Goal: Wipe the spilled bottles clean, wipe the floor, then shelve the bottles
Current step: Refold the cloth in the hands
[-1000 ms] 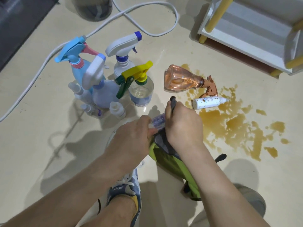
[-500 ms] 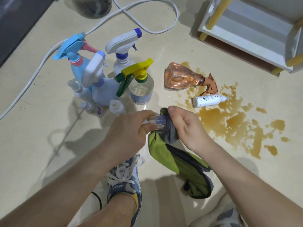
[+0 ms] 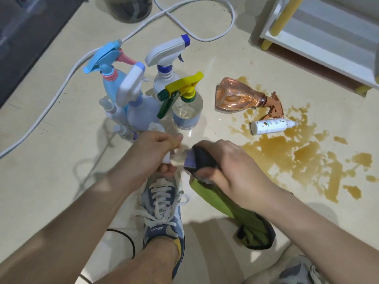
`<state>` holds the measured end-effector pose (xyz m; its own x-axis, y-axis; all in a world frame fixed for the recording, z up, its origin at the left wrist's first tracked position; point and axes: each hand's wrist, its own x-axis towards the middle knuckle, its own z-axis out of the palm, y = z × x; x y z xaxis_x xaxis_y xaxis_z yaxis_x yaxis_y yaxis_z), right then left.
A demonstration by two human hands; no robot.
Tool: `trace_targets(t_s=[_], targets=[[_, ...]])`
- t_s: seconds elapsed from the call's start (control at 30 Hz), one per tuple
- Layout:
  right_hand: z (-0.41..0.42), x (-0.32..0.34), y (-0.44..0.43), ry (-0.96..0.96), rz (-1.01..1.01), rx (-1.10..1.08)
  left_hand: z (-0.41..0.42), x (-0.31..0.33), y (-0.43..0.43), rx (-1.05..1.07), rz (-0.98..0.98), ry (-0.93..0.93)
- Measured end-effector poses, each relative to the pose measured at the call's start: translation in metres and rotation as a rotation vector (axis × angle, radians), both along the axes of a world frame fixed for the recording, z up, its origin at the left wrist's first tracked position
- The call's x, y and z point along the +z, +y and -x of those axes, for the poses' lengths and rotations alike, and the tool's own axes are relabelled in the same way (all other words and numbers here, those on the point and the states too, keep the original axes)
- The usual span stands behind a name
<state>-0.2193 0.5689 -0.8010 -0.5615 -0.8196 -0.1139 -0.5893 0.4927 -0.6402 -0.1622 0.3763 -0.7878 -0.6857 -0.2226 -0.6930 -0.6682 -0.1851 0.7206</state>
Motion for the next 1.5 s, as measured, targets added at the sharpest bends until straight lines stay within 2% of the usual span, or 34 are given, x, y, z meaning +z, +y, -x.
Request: trace_targets(t_s=[0.07, 0.1, 0.2, 0.33, 0.37, 0.47, 0.53, 0.67, 0.73, 0.77, 0.83, 0.97, 1.07, 1.13, 1.23, 1.3, 1.37, 1.4, 1.5], targets=[[0.007, -0.002, 0.005, -0.353, 0.186, -0.190, 0.000, 0.004, 0.007, 0.105, -0.134, 0.072], [0.009, -0.003, 0.007, -0.437, 0.278, -0.304, 0.000, 0.005, 0.013, 0.133, -0.177, 0.106], [0.004, 0.000, 0.000, -0.472, 0.383, -0.610, 0.001, 0.005, 0.033, 0.123, -0.195, 0.179], [-0.003, 0.005, -0.014, -0.653, 0.311, -0.881, 0.003, -0.002, 0.043, 0.059, -0.018, 0.189], [-0.007, 0.004, -0.016, -0.621, 0.284, -0.862, 0.003, -0.003, 0.044, 0.060, 0.008, 0.190], [-0.016, -0.005, -0.009, -0.226, 0.014, -0.634, 0.003, -0.001, 0.048, 0.057, 0.014, 0.236], [-0.015, -0.006, 0.002, -0.029, -0.042, -0.552, 0.004, -0.002, 0.049, 0.036, 0.073, 0.259], [0.000, 0.018, 0.010, 0.035, 0.369, -0.721, 0.010, -0.005, 0.040, -0.094, 0.411, 0.334], [0.003, 0.036, 0.002, 0.240, 0.464, -0.663, 0.010, 0.000, 0.039, -0.236, 0.517, 0.351], [0.004, 0.039, -0.003, 0.336, 0.471, -0.567, 0.009, 0.004, 0.039, -0.311, 0.568, 0.354], [0.009, 0.035, -0.012, 0.360, 0.404, -0.338, 0.008, 0.013, 0.040, -0.442, 0.662, 0.364], [0.015, 0.012, 0.005, 0.241, -0.004, -0.008, 0.002, 0.025, 0.025, -0.723, 0.785, 0.390], [0.021, 0.009, 0.019, 0.289, -0.152, 0.232, 0.001, 0.029, 0.011, -0.844, 0.842, 0.453], [0.026, 0.015, 0.014, 0.336, -0.144, 0.264, 0.001, 0.030, 0.003, -0.818, 0.769, 0.415], [0.032, 0.022, 0.010, 0.287, -0.150, 0.345, 0.005, 0.030, -0.005, -0.793, 0.565, 0.271], [0.038, 0.019, 0.019, 0.345, -0.149, 0.421, 0.008, 0.030, -0.008, -0.786, 0.295, 0.153], [0.045, 0.015, 0.030, 0.469, -0.160, 0.410, 0.007, 0.026, -0.014, -0.666, -0.019, 0.040], [0.048, 0.014, 0.033, 0.504, -0.166, 0.383, 0.005, 0.024, -0.018, -0.610, -0.108, 0.023], [0.047, 0.019, 0.034, 0.429, -0.106, 0.345, -0.004, 0.017, -0.023, -0.551, -0.130, 0.055]])
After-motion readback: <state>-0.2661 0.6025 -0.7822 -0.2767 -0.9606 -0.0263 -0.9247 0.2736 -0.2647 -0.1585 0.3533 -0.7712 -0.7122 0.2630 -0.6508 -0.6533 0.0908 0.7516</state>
